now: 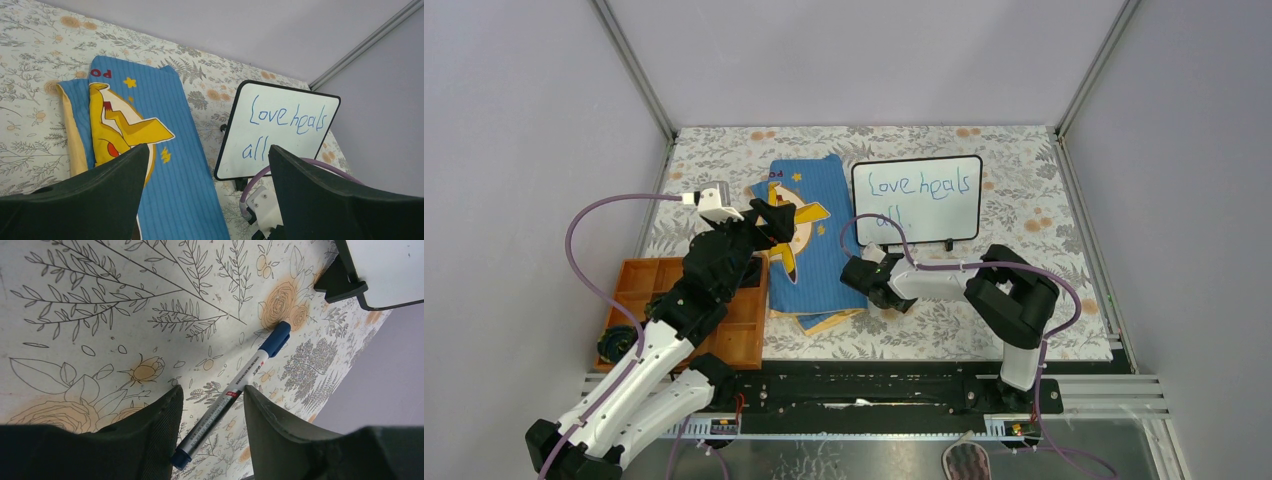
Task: Write a sentence on the whiteboard
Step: Place the whiteboard marker at the center of the board.
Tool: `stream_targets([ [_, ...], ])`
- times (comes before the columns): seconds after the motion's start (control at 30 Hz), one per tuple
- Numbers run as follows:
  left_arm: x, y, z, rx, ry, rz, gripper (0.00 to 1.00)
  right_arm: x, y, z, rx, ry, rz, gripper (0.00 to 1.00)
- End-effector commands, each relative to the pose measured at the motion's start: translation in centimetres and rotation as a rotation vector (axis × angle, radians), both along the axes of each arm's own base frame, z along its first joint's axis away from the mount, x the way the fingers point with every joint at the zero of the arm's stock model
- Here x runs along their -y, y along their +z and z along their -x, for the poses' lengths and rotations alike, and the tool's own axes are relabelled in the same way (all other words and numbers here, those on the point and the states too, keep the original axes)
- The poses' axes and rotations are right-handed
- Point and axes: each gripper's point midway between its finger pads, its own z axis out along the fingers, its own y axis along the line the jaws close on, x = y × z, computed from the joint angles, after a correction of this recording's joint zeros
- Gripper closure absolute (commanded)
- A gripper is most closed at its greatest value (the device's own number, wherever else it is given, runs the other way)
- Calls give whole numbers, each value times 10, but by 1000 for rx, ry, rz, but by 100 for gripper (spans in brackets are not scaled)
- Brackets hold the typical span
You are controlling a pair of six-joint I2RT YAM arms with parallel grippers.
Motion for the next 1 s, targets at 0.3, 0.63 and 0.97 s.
stream_targets([
  [0.3, -1, 4, -1, 21, 2, 9, 5, -29, -29, 23, -143, -42, -191, 39],
  [0.63, 0, 4, -1, 20, 0, 9, 5, -30, -27, 24, -141, -46, -204, 34],
  [0.97, -1, 4, -1, 20, 0, 9, 5, -35, -23, 24, -144, -45, -239, 30],
])
